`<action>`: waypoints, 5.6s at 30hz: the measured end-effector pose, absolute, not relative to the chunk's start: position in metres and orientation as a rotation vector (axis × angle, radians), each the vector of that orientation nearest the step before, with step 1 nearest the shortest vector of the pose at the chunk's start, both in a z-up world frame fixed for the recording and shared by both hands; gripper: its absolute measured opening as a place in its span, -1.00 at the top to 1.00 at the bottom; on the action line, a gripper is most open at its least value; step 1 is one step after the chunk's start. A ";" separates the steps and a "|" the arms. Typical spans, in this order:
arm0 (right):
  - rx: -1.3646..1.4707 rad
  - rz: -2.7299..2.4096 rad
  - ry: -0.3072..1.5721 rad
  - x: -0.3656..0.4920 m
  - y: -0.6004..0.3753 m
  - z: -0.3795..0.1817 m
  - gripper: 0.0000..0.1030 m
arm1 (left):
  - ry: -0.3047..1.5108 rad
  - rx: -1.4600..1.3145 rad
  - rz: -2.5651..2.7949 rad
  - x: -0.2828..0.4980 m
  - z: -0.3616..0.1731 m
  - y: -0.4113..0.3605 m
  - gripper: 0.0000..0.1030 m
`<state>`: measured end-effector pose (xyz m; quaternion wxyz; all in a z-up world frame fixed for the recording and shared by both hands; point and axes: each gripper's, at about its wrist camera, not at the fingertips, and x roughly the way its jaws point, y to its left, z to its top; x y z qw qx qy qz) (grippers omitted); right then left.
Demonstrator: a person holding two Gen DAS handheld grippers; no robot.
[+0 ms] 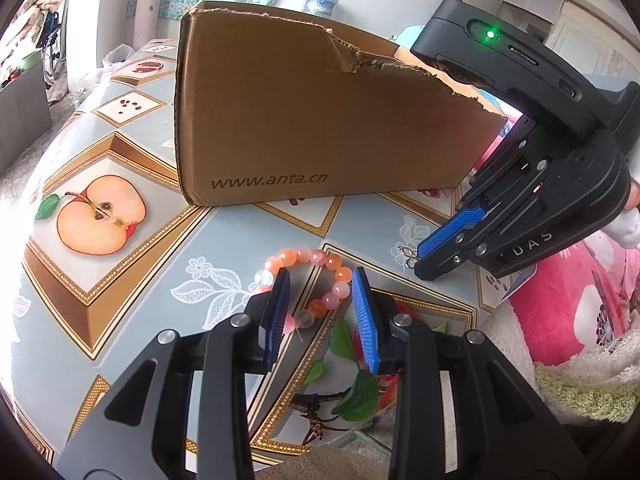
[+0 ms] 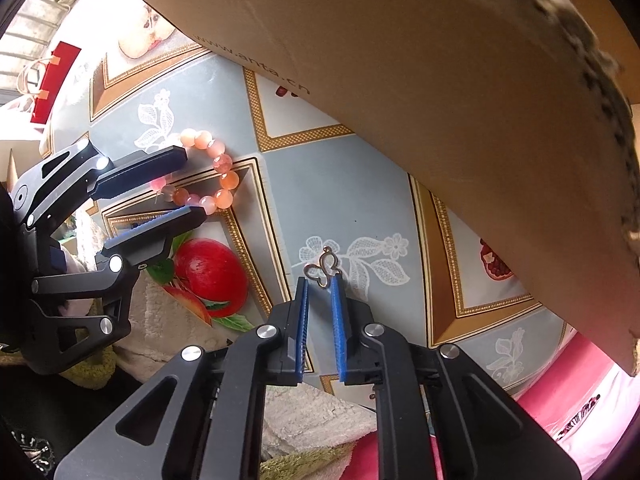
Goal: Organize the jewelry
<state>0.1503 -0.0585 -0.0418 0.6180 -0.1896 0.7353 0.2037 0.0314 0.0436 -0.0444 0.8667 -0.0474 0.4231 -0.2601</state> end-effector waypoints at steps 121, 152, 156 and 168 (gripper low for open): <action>-0.107 0.675 1.273 0.076 -0.199 0.001 0.77 | 0.925 0.505 -0.835 0.047 -0.046 -0.067 0.63; -0.072 0.684 1.245 0.077 -0.214 0.000 0.77 | 1.039 0.564 -0.827 0.059 -0.041 -0.076 0.49; -0.055 0.684 1.235 0.077 -0.220 0.000 0.77 | 1.081 0.597 -0.858 0.065 -0.041 -0.082 0.49; -0.037 0.687 1.223 0.076 -0.227 0.001 0.77 | 1.122 0.672 -0.869 0.081 -0.041 -0.107 0.63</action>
